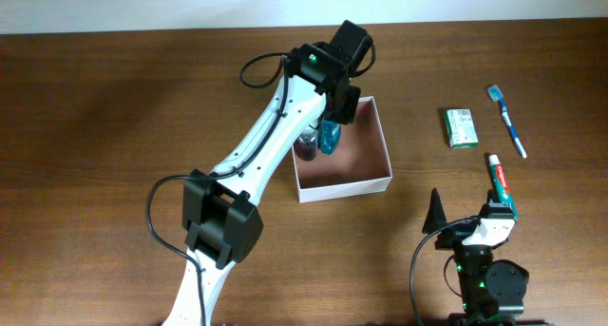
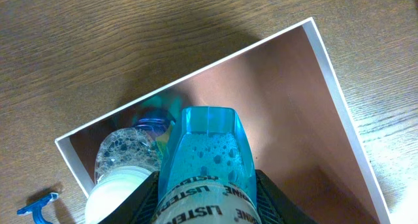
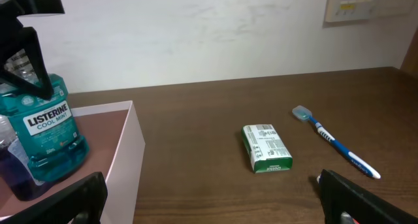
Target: Pack container
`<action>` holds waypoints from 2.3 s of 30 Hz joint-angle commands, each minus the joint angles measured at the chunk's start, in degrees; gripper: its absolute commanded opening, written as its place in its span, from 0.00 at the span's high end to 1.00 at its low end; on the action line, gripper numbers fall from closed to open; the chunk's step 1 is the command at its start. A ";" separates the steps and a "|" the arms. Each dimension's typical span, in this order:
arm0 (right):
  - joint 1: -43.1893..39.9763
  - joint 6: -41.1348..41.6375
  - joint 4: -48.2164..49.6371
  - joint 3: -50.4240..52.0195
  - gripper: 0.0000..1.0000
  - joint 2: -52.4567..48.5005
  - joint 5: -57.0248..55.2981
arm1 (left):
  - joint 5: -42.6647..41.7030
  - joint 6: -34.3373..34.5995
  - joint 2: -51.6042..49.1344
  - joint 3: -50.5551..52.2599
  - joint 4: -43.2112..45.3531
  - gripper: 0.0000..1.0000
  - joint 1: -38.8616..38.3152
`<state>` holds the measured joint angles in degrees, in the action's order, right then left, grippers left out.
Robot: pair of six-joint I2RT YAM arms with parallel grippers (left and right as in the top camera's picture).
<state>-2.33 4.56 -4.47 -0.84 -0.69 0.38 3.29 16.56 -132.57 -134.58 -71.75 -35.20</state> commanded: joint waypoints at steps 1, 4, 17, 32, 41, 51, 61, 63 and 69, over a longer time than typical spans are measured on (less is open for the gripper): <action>0.00 0.61 0.00 0.52 0.02 0.48 -0.68 | 1.05 0.76 1.27 -1.31 0.61 0.57 0.11; 0.00 0.61 0.00 0.52 0.02 0.48 -0.68 | 1.05 0.74 1.27 -1.31 0.63 0.48 0.09; 0.00 0.61 -0.02 0.52 0.02 0.48 -0.68 | 1.03 0.55 1.27 -1.33 2.08 0.49 0.11; 0.00 0.61 0.00 0.52 0.02 0.48 -0.68 | 1.03 -4.22 1.36 -8.37 3.10 0.51 0.11; 0.00 0.61 0.00 0.52 0.02 0.50 -0.68 | 1.66 -5.95 2.27 -31.41 -8.87 0.47 0.11; 0.00 0.61 -0.02 0.52 0.02 0.48 -0.68 | 2.62 -7.21 3.61 -42.53 -24.94 0.32 0.22; 0.00 0.61 -0.02 0.52 0.01 0.48 -0.68 | -0.61 -9.33 9.57 -35.10 -24.96 0.01 0.33; 0.00 0.61 0.00 0.52 0.02 0.48 -0.68 | 0.11 -9.38 13.33 -28.98 -24.96 0.01 0.66; 0.00 0.61 0.00 0.52 0.02 0.48 -0.68 | -0.11 -5.35 27.85 -4.20 -24.96 0.01 2.03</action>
<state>-2.33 4.58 -4.47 -0.84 -0.69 0.40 3.42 9.08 -111.09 -145.95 -96.57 -33.95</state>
